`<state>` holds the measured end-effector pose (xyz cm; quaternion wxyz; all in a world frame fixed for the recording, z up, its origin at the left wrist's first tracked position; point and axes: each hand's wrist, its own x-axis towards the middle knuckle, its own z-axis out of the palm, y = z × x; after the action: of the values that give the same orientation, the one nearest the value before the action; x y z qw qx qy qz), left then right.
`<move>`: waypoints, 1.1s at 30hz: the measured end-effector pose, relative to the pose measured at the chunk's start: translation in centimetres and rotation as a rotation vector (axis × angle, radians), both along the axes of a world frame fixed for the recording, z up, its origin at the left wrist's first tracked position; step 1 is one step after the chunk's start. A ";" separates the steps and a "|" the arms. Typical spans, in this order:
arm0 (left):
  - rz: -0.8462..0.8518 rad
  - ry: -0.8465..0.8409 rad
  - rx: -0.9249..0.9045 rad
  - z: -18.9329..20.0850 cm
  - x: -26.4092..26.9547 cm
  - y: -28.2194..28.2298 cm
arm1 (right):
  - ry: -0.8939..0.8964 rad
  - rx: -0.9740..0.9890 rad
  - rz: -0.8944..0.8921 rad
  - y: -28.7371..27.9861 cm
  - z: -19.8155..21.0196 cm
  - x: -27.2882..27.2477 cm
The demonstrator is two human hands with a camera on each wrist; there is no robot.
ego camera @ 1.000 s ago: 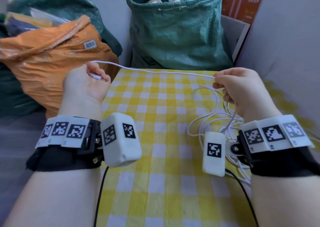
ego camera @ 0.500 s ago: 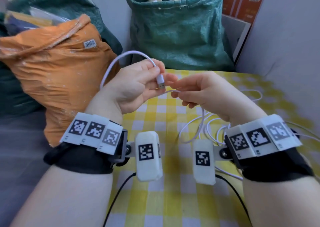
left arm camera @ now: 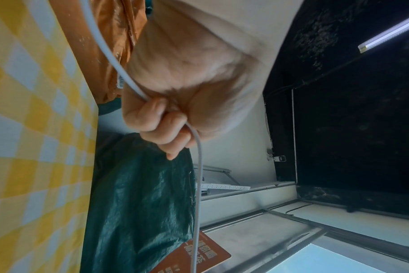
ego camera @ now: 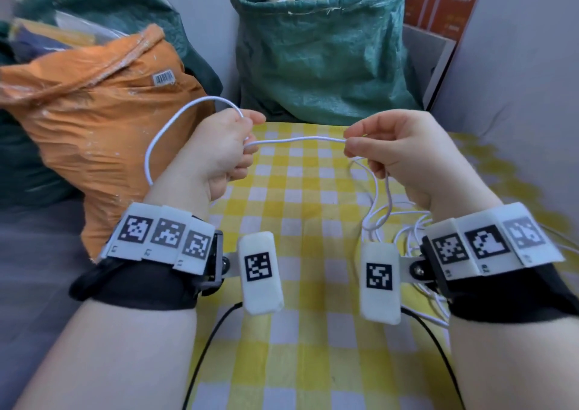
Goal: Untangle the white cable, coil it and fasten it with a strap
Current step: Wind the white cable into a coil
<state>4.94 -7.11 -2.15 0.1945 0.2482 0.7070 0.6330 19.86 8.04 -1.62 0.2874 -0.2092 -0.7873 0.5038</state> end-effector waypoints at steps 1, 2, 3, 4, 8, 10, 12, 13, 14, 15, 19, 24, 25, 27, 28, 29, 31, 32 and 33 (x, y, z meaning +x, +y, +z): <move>-0.015 0.011 -0.028 -0.1 -0.1 -0.1 | 0.000 0.025 -0.030 0.1 -0.2 -0.1; -0.041 0.021 -0.058 -0.1 -0.1 -0.2 | -0.005 0.050 -0.047 0.2 -0.2 -0.2; -0.075 0.029 -0.092 -0.1 0.1 -0.2 | -0.011 0.072 -0.049 0.1 -0.3 -0.3; -0.112 0.037 -0.128 -0.1 0.3 -0.2 | -0.014 0.092 -0.034 -0.1 -0.3 -0.3; -0.270 0.068 -0.242 0.1 1.6 0.4 | -0.012 0.168 0.079 -1.3 0.0 -0.5; -0.327 0.064 -0.262 0.3 2.2 0.6 | -0.017 0.235 0.099 -1.6 -0.1 -0.7; -0.379 0.050 -0.285 0.5 2.6 0.7 | 0.023 0.283 0.080 -1.6 -0.1 -0.8; -0.408 0.044 -0.301 0.5 2.8 0.7 | 0.058 0.294 0.057 -1.5 0.0 -0.8; -0.437 0.039 -0.314 0.6 2.9 0.7 | 0.089 0.303 0.031 -1.4 0.1 -0.8; -0.467 0.033 -0.319 0.6 3.0 0.6 | 0.116 0.315 0.008 -1.2 0.1 -0.7; -0.607 -0.002 -0.274 1.0 3.4 0.3 | 0.172 0.314 0.049 -1.3 0.2 -0.4; -0.755 -0.067 -0.142 1.3 3.6 0.0 | 0.132 0.362 0.247 -2.0 0.3 -0.4; -0.769 -0.085 -0.116 1.3 3.5 -0.1 | 0.104 0.359 0.251 -2.0 0.3 -0.5; -0.765 -0.122 -0.059 1.4 3.2 -0.2 | 0.038 0.340 0.234 -1.8 0.2 -0.5; -0.734 -0.135 -0.033 1.4 3.0 -0.3 | 0.014 0.326 0.219 -1.8 0.1 -0.5; -0.683 -0.139 -0.013 1.4 2.8 -0.3 | -0.002 0.311 0.200 -1.7 0.1 -0.5; -0.561 -0.130 0.005 1.3 2.4 -0.1 | -0.020 0.275 0.148 -1.5 0.1 -0.5; -0.504 -0.127 0.011 1.2 2.2 0.0 | -0.022 0.248 0.124 -1.4 0.0 -0.6; -0.453 -0.131 0.019 1.1 2.0 0.1 | -0.021 0.216 0.106 -1.2 -0.1 -0.6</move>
<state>6.91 -7.06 -1.03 0.3749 0.3608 0.6130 0.5946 19.26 6.83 -1.68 0.2732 -0.1403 -0.8498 0.4284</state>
